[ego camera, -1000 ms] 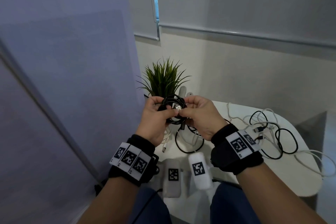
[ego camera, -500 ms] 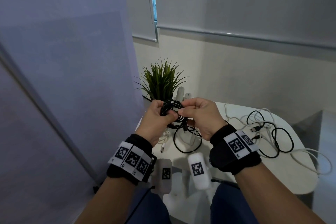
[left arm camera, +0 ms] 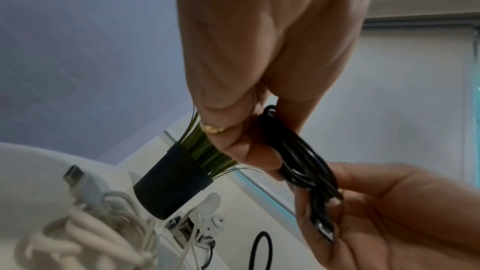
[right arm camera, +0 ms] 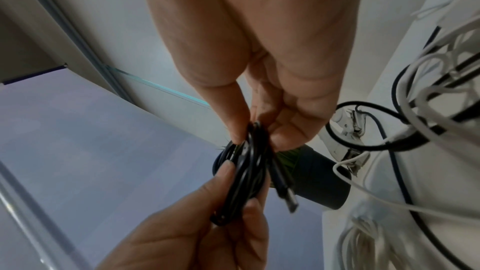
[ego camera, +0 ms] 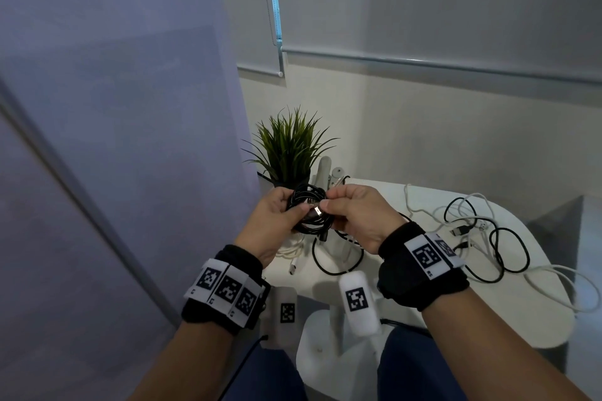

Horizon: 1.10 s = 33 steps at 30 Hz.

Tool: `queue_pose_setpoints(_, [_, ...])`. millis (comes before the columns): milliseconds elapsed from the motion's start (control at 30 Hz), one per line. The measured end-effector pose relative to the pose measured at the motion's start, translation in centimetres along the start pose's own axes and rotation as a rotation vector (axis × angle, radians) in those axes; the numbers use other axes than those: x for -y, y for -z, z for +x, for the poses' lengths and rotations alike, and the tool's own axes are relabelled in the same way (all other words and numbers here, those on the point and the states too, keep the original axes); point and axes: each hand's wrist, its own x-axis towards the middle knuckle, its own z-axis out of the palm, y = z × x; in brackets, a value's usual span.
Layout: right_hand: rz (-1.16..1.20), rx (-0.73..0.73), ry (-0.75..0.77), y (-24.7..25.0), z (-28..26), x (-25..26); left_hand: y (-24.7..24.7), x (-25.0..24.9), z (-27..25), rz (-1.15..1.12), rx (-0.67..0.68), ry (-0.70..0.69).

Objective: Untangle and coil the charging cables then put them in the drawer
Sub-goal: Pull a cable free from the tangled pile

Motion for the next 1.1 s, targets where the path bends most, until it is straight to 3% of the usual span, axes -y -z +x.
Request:
queue_pose_setpoints(267, [-0.037,-0.092,0.004,0.4,0.4,0.0,0.1,-0.1,0.0,0.166,-0.057,-0.023])
queue_pose_setpoints(433, [-0.036,-0.079,-0.006,0.8,0.7,0.1,-0.2,-0.2,0.5,0.14,-0.055,0.025])
queue_pose_setpoints(600, [-0.086,-0.147,-0.055,1.2,1.2,0.2,2.1,0.8,1.5,0.349,-0.14,0.11])
queue_pose_setpoints(667, [-0.079,-0.156,-0.083,1.1,1.2,-0.2,3.1,1.0,1.3,0.648,-0.079,0.09])
queue_pose_setpoints(733, [-0.066,-0.171,-0.093,0.8,1.3,-0.9,3.7,1.2,0.6,1.004,0.118,0.121])
queue_pose_setpoints(800, [-0.068,-0.182,-0.089,0.4,1.5,-1.6,3.9,1.7,0.0,1.225,0.312,0.209])
queue_pose_setpoints(900, [-0.072,-0.201,-0.089,-0.3,2.1,-2.5,3.9,2.4,-0.3,1.329,0.415,0.264])
queue_pose_setpoints(1100, [-0.036,-0.186,-0.108,-2.6,3.5,-3.3,4.7,1.8,-0.4,1.333,0.359,0.278])
